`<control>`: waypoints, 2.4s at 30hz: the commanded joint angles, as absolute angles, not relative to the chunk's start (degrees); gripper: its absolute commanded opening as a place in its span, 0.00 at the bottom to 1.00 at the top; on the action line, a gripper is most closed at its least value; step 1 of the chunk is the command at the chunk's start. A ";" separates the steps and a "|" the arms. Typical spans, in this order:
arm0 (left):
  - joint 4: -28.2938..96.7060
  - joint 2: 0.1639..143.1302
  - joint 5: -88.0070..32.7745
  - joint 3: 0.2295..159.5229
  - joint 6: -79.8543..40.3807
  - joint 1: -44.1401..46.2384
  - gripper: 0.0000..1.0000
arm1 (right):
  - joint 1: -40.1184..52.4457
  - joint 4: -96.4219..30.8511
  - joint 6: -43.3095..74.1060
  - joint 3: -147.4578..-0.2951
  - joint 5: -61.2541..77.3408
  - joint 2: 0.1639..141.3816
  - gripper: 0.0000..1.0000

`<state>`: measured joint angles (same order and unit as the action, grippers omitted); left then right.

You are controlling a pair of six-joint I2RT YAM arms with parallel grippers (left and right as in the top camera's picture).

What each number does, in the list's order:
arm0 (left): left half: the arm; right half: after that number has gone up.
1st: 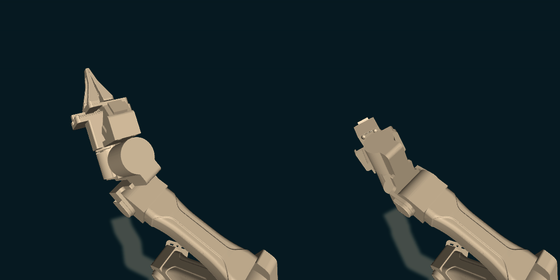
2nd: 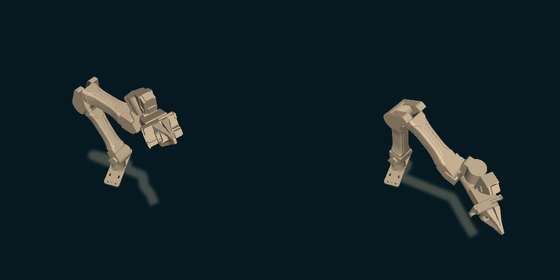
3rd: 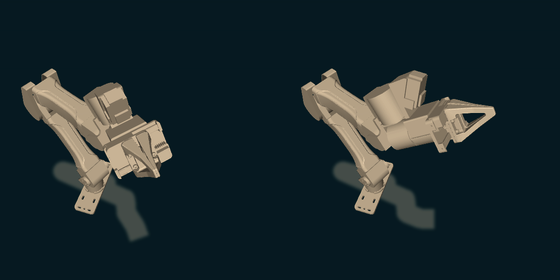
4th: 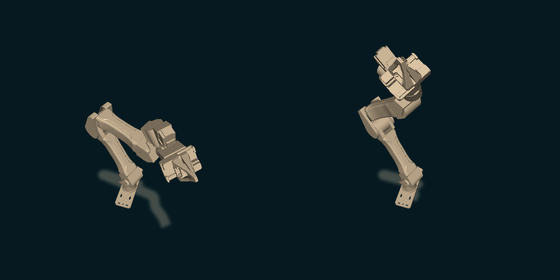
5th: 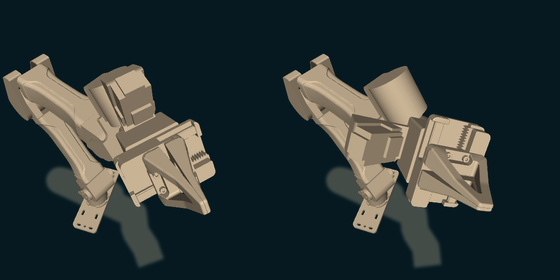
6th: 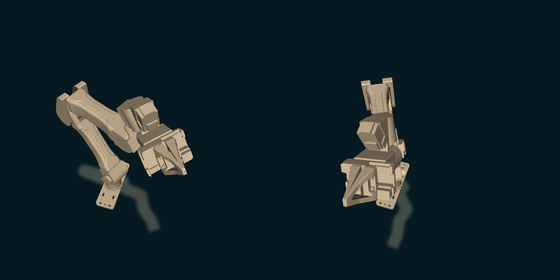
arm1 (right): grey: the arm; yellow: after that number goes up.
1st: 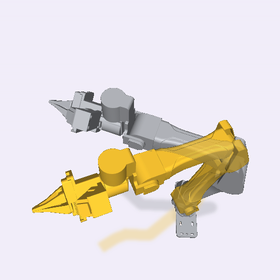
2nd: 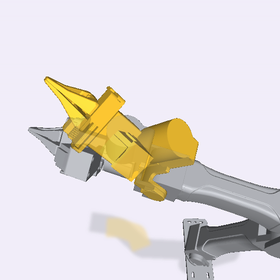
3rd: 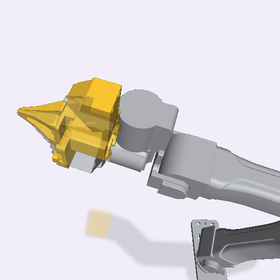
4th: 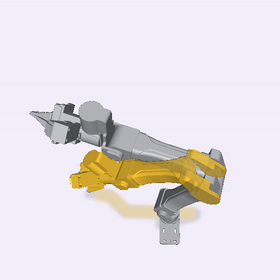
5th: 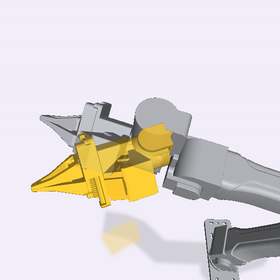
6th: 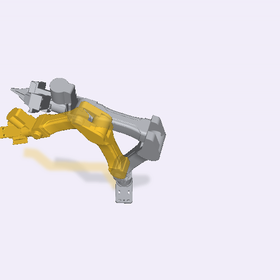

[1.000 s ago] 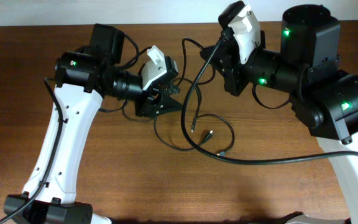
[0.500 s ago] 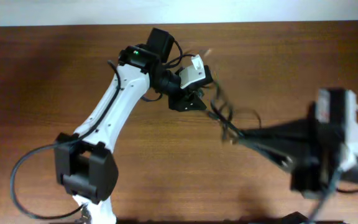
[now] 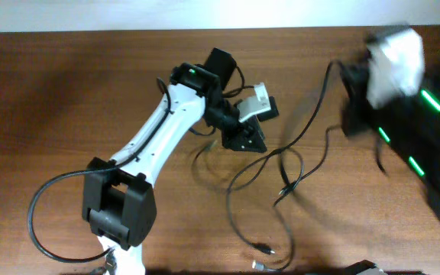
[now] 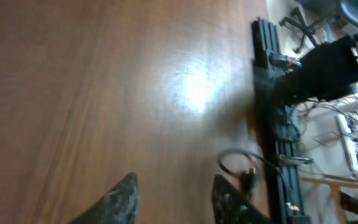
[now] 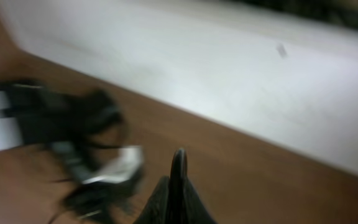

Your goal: Untangle cables

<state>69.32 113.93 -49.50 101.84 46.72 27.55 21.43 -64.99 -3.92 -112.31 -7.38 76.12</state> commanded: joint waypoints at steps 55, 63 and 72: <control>64.03 114.43 -6.55 102.04 24.16 19.79 0.00 | -1.98 -76.31 -2.72 -133.40 -3.79 81.73 0.04; 65.39 114.43 -21.17 102.04 24.10 -6.52 0.00 | -1.98 -77.41 -2.48 -133.40 -19.03 81.73 0.04; 64.84 114.43 -36.40 102.04 21.30 -21.02 0.00 | -2.22 -77.14 4.01 -133.29 -33.61 83.37 0.04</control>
